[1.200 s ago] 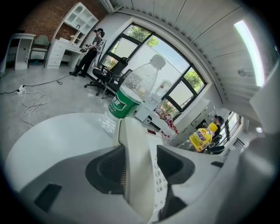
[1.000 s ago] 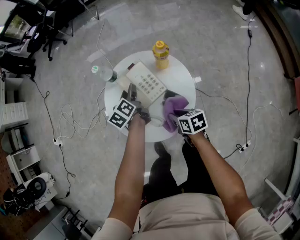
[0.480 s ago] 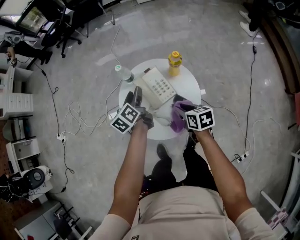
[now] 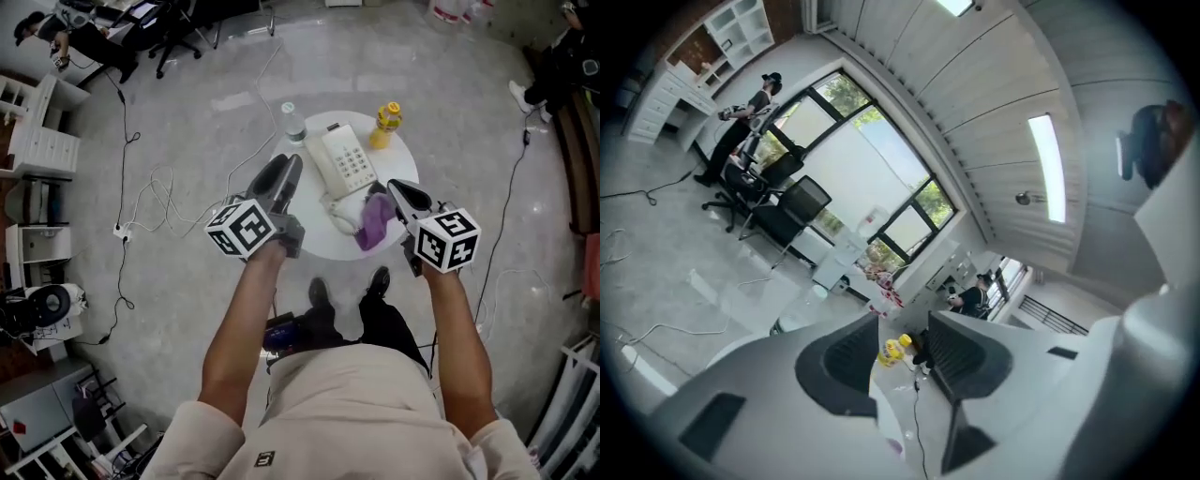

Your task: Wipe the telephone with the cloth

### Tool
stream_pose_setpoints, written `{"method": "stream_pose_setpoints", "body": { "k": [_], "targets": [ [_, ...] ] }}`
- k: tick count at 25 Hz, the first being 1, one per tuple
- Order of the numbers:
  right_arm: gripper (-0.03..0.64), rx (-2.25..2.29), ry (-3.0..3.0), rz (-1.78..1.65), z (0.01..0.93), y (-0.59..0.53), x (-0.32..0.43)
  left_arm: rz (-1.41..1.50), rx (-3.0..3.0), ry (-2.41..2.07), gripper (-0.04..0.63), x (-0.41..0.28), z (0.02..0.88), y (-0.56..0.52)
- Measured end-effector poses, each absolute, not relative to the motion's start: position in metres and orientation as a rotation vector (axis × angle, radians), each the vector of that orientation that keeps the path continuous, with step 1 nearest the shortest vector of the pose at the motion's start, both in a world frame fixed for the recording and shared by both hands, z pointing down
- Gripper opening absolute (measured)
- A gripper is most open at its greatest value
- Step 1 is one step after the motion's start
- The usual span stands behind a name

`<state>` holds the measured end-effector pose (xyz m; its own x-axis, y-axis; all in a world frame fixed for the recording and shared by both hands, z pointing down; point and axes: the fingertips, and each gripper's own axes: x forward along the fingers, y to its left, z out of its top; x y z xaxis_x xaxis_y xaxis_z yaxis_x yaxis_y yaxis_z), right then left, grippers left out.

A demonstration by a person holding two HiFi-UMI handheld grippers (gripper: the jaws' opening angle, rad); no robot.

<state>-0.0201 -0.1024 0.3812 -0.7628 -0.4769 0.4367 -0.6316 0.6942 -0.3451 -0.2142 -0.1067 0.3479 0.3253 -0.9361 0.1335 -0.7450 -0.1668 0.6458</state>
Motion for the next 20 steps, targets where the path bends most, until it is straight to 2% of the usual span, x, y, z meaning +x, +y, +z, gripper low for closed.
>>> {"method": "stream_pose_setpoints", "body": {
  "k": [12,20],
  "targets": [
    [-0.009,0.843,-2.659,0.538,0.288,-0.058,-0.041,-0.183,2.316,-1.339,0.146,-0.211,0.273,-0.012],
    [-0.009,0.828,-2.669,0.483,0.254,-0.039,-0.051,-0.184,2.333,-1.374,0.146,-0.232,0.244,0.014]
  ]
}}
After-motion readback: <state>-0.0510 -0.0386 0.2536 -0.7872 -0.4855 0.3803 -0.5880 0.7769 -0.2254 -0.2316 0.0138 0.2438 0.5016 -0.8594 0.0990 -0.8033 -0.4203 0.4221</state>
